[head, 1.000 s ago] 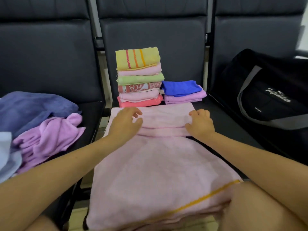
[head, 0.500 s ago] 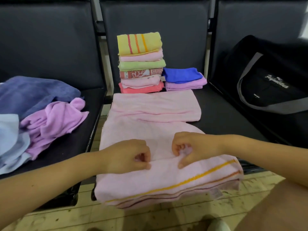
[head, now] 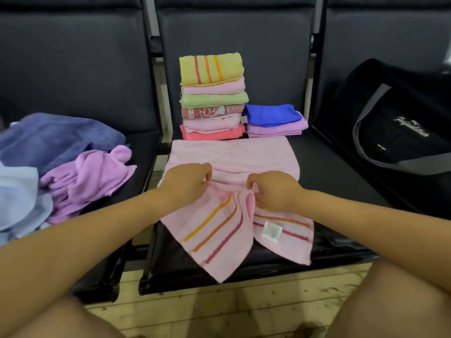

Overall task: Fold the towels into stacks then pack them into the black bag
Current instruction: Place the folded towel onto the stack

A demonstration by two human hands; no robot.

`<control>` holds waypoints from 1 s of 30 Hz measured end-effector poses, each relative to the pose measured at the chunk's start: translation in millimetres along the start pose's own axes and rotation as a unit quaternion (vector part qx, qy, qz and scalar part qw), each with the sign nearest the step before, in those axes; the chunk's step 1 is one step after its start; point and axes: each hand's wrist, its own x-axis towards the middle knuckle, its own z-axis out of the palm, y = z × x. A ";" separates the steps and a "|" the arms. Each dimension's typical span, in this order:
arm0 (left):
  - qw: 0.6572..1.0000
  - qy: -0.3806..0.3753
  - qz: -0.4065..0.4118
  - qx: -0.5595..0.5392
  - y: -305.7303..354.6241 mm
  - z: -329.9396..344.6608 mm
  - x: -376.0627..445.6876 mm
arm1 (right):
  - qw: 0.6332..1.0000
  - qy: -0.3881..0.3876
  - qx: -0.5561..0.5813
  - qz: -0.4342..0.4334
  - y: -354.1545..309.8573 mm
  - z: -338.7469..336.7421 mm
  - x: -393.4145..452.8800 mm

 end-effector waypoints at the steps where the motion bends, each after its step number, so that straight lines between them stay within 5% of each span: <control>1: 1.000 0.004 -0.012 -0.016 -1.9 0.5 2.9 | 1.000 -0.001 0.020 0.002 -2.7 -0.7 0.6; 7: 0.988 -0.049 0.008 -0.146 26.8 -9.2 -5.7 | 0.989 0.008 0.143 -0.038 -17.1 -10.3 -15.8; 11: 0.970 -0.153 0.066 -0.177 43.5 -0.5 -31.9 | 0.972 -0.107 0.201 -0.056 -11.5 -11.5 -39.9; 14: 0.966 -0.174 0.114 -0.153 43.2 8.0 -47.1 | 0.967 -0.174 0.167 -0.088 -9.7 -11.1 -53.1; 20: 0.967 -0.201 0.081 -0.134 41.0 5.2 -57.6 | 0.976 -0.125 0.118 -0.132 -5.2 -8.0 -53.0; 24: 0.983 -0.163 0.029 -0.080 58.3 2.9 -62.0 | 0.986 -0.111 0.069 -0.105 -3.6 -9.3 -44.6; 30: 0.995 -0.080 -0.040 -0.047 75.3 18.6 -54.9 | 0.952 -0.090 0.292 0.028 -14.2 -24.5 -24.3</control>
